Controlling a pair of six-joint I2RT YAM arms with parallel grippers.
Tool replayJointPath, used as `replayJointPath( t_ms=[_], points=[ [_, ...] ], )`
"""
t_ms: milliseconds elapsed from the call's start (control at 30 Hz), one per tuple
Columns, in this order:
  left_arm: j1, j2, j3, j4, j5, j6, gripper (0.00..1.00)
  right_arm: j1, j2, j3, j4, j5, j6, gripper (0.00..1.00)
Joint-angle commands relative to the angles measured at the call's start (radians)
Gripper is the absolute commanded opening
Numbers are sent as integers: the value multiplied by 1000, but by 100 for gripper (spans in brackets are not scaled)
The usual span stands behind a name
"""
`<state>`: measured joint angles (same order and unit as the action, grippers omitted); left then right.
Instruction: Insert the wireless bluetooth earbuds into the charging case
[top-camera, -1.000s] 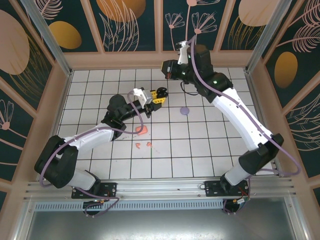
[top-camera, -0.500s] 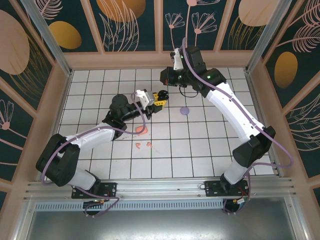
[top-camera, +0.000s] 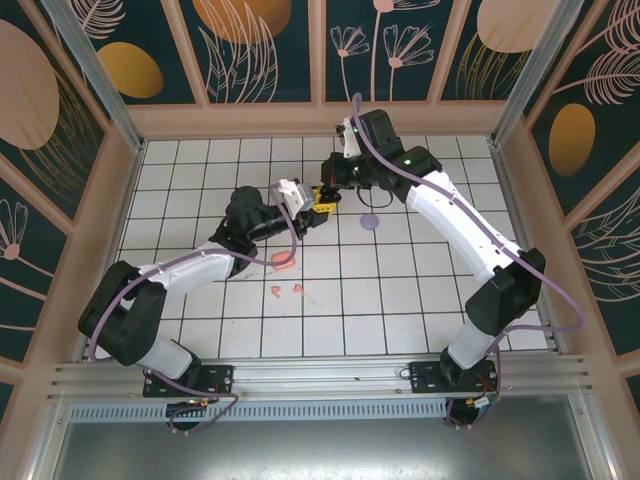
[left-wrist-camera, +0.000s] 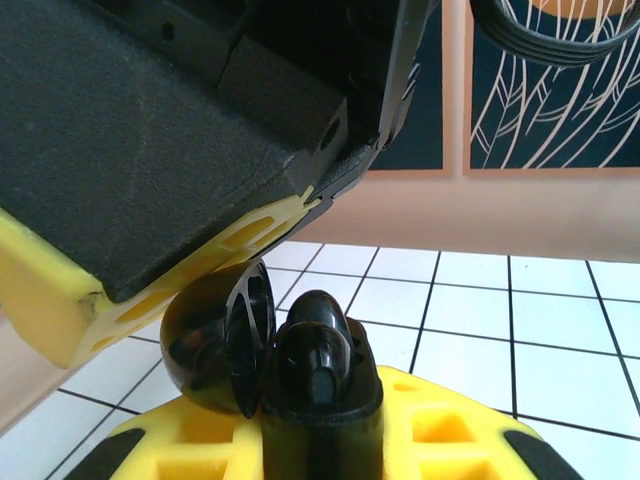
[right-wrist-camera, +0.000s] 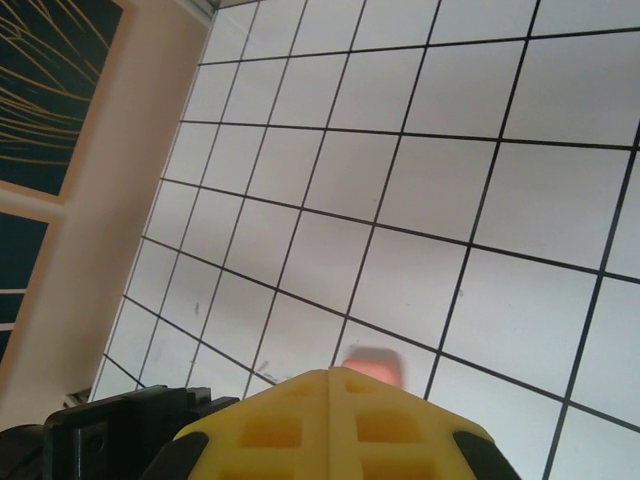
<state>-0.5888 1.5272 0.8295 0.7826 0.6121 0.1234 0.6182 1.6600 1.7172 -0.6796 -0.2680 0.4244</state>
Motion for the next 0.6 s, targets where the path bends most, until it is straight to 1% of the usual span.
replayJointPath(
  t_ms=[0, 100, 167, 333, 433, 567],
  points=[
    [-1, 19, 66, 40, -35, 2, 0, 54, -71, -62, -66, -36, 10, 0],
    [-2, 30, 74, 47, -41, -11, 0, 65, -136, -117, -56, -17, 36, 0],
    [-2, 39, 74, 54, -36, -20, 0, 54, -173, -132, -37, 40, 52, 0],
    [-2, 60, 53, 102, -35, -79, 0, -45, -258, -182, 129, 125, 142, 0],
    [-2, 75, 45, 111, -44, -131, 0, -91, -320, -268, 226, 159, 196, 0],
    [-1, 138, 72, 65, -88, -266, 0, -144, -375, -400, 280, 229, 218, 0]
  ],
)
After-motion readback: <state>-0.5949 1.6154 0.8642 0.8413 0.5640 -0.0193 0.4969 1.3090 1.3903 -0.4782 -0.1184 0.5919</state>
